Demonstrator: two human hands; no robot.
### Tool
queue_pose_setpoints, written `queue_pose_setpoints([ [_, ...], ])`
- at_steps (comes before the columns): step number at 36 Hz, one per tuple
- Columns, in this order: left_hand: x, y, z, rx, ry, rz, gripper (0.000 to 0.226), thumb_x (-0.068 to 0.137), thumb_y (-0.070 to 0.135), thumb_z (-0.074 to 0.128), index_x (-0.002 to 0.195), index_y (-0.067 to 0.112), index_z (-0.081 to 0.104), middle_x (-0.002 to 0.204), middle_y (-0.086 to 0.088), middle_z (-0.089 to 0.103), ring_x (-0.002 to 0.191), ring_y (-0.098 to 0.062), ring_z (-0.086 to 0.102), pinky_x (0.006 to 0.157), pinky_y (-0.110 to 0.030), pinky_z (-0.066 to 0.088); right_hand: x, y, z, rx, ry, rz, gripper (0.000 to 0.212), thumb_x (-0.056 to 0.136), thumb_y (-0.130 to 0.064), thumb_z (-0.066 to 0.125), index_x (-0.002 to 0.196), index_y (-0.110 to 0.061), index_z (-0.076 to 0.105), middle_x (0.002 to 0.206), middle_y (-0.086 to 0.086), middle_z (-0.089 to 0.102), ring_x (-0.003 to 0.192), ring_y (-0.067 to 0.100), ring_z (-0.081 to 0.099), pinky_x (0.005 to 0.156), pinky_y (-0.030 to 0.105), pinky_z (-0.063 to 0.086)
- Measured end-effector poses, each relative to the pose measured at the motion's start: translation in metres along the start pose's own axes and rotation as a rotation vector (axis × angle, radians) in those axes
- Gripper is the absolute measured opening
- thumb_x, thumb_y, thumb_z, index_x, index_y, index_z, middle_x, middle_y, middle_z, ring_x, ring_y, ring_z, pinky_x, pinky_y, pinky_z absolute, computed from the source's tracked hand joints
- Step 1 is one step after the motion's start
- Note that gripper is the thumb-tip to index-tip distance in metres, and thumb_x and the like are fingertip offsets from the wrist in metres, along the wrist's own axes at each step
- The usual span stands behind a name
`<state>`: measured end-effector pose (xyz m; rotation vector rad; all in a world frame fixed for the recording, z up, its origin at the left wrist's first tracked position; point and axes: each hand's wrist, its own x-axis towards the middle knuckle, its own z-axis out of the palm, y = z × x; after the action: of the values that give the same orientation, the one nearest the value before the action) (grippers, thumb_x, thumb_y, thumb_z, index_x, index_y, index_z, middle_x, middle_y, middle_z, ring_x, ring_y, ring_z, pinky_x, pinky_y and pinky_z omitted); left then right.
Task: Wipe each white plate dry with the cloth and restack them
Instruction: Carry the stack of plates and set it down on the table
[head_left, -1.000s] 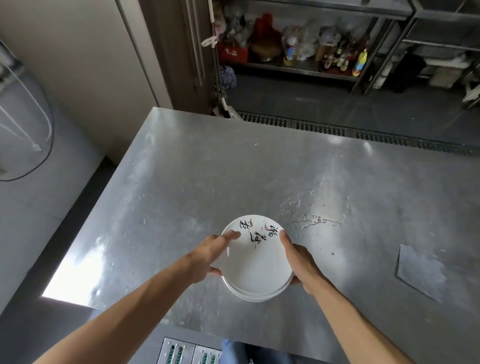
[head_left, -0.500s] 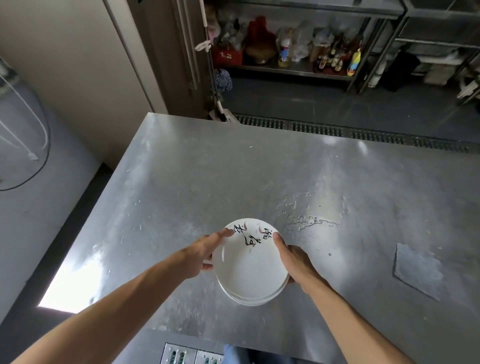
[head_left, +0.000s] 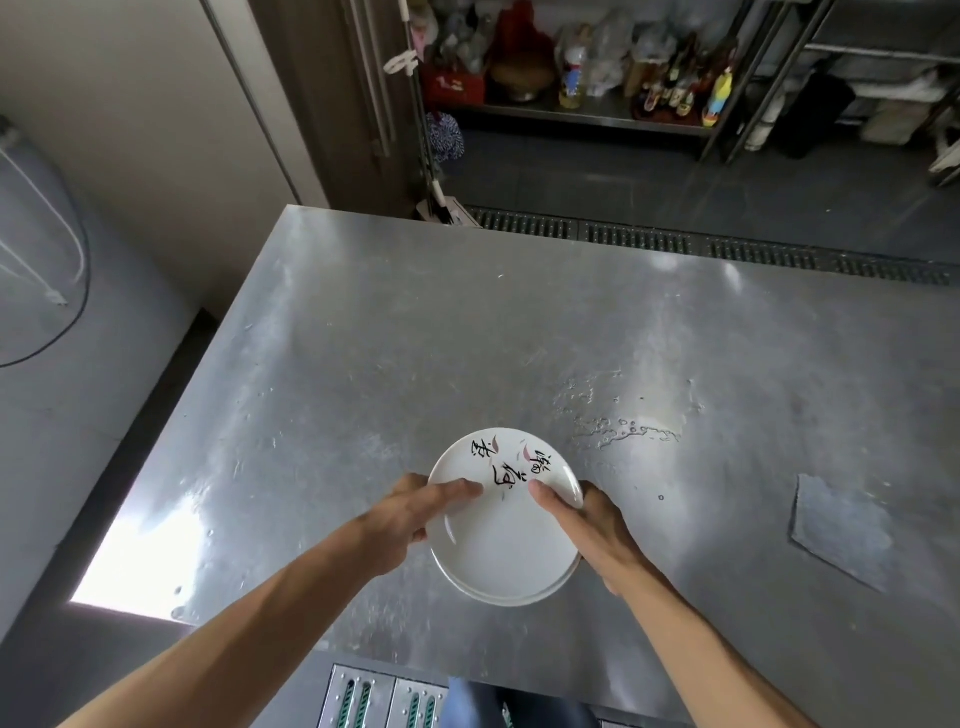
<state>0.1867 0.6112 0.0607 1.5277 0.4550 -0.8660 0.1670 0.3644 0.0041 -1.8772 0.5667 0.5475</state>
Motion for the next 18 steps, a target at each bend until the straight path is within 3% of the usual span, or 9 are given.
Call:
queue_pose_setpoints([
  [7,0.003,-0.007,0.002,-0.071,0.041,-0.004,0.086,0.064,0.047,0.083,0.134,0.004,0.058,0.136,-0.017,0.064,0.124,-0.033,0.064,0.112,-0.056,0.047,-0.002,-0.004,-0.001,-0.038,-0.01,-0.019,0.058,0.063,-0.078,0.071,0.093,-0.029,0.067,0.083,-0.017,0.074,0.071,-0.005,0.067,0.055,0.014,0.049],
  [11,0.006,-0.01,0.004,-0.071,0.023,-0.02,0.083,0.065,0.043,0.081,0.135,0.002,0.06,0.134,-0.018,0.067,0.125,-0.035,0.063,0.114,-0.054,0.047,0.001,-0.001,-0.004,-0.046,-0.011,0.032,0.06,0.06,-0.079,0.072,0.093,-0.029,0.067,0.084,-0.012,0.074,0.08,0.005,0.07,0.063,0.025,0.055],
  [14,0.006,-0.01,0.006,-0.049,-0.007,-0.011,0.057,0.07,0.037,0.076,0.119,0.007,0.075,0.118,-0.015,0.076,0.115,-0.038,0.068,0.1,-0.045,0.051,0.004,0.0,-0.006,-0.03,-0.048,0.076,0.067,0.059,-0.076,0.075,0.103,-0.026,0.066,0.095,-0.009,0.074,0.089,0.011,0.071,0.075,0.033,0.06],
  [18,0.005,-0.011,0.008,-0.05,-0.037,0.029,0.055,0.078,0.032,0.068,0.124,0.003,0.073,0.125,-0.025,0.071,0.124,-0.051,0.059,0.102,-0.054,0.044,0.005,-0.002,-0.01,0.022,-0.072,0.096,0.071,0.057,-0.072,0.077,0.109,-0.025,0.066,0.101,-0.007,0.075,0.094,0.014,0.071,0.086,0.04,0.06],
])
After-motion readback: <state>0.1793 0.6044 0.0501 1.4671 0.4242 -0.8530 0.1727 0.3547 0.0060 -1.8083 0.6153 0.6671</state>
